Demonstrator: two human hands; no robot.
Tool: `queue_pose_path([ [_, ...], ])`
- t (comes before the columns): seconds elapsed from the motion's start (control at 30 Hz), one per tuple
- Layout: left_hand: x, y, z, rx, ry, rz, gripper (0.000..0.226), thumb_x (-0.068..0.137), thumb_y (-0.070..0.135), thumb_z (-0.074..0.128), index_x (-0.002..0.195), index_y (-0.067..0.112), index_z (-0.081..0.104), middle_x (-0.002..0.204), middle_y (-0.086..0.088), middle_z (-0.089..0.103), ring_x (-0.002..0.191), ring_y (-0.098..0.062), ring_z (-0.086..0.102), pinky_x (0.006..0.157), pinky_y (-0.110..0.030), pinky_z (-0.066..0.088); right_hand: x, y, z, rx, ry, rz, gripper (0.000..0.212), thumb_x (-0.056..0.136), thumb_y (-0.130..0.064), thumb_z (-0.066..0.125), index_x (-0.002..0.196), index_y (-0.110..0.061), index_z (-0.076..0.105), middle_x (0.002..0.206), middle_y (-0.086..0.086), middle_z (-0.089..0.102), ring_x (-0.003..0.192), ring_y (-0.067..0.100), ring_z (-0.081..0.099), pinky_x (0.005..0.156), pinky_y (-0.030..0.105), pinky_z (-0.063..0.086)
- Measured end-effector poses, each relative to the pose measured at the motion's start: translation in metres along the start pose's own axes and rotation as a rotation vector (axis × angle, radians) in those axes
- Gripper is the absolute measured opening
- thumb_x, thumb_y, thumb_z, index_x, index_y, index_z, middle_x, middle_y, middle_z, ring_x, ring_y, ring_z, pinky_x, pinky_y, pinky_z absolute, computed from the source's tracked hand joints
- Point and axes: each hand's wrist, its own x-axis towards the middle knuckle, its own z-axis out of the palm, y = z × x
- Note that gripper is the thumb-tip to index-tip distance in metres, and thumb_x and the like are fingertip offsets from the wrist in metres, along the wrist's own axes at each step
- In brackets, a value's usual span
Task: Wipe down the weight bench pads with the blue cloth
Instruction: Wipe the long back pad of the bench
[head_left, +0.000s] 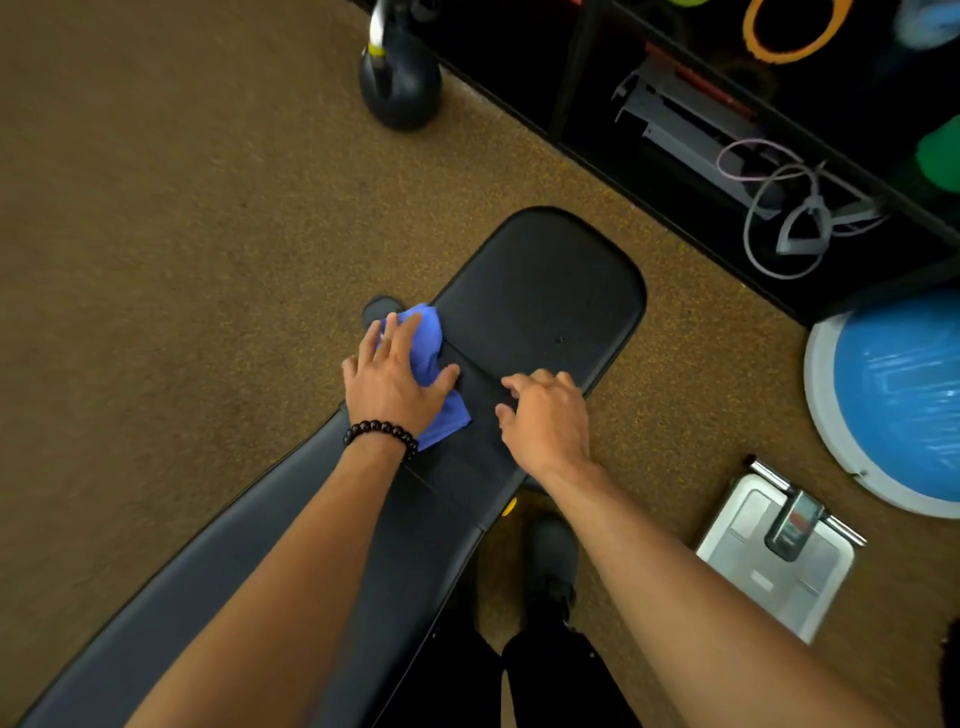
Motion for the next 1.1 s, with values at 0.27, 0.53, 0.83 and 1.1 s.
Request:
queue_pose_path([
  [0.27, -0.012, 0.001, 0.022, -0.118, 0.116, -0.057, 0.042, 0.101, 0.036, 0.055, 0.140, 0.022, 0.059, 0.156, -0.009, 0.048, 0.145, -0.035, 0.041, 0.112, -0.049, 0.036, 0.010, -0.008, -0.004, 0.015, 0.013, 0.057, 0.024, 0.092, -0.034, 0.072, 0.116, -0.032, 0.070, 0.109, -0.006, 0.071, 0.107, 0.019, 0.056, 0.090, 0.033, 0.047],
  [0.53, 0.060, 0.010, 0.018, -0.061, 0.161, 0.307, 0.021, 0.099, 0.017, 0.057, 0.109, 0.009, 0.073, 0.109, -0.016, 0.069, 0.094, -0.041, 0.061, 0.083, -0.049, 0.049, 0.000, -0.006, 0.003, 0.018, 0.083, 0.017, 0.016, 0.088, -0.026, 0.075, 0.103, -0.031, 0.077, 0.090, -0.007, 0.076, 0.091, 0.018, 0.060, 0.083, 0.034, 0.048],
  [0.83, 0.006, 0.047, 0.010, 0.283, -0.101, 0.630, 0.036, 0.084, 0.039, 0.038, 0.083, 0.024, 0.071, 0.085, 0.008, 0.064, 0.089, -0.025, 0.053, 0.091, -0.040, 0.040, -0.013, -0.001, 0.009, -0.023, 0.160, -0.046, 0.015, 0.077, -0.020, 0.081, 0.090, -0.019, 0.074, 0.079, -0.002, 0.071, 0.083, 0.022, 0.056, 0.077, 0.038, 0.046],
  [1.1, -0.028, 0.091, 0.028, 0.240, -0.401, 0.633, 0.051, 0.090, 0.048, 0.024, 0.113, 0.033, 0.067, 0.108, 0.012, 0.063, 0.103, -0.020, 0.047, 0.095, -0.038, 0.035, -0.037, 0.048, 0.009, 0.125, 0.234, 0.171, 0.028, 0.063, -0.019, 0.089, 0.078, -0.023, 0.066, 0.078, -0.006, 0.069, 0.077, 0.020, 0.051, 0.072, 0.036, 0.045],
])
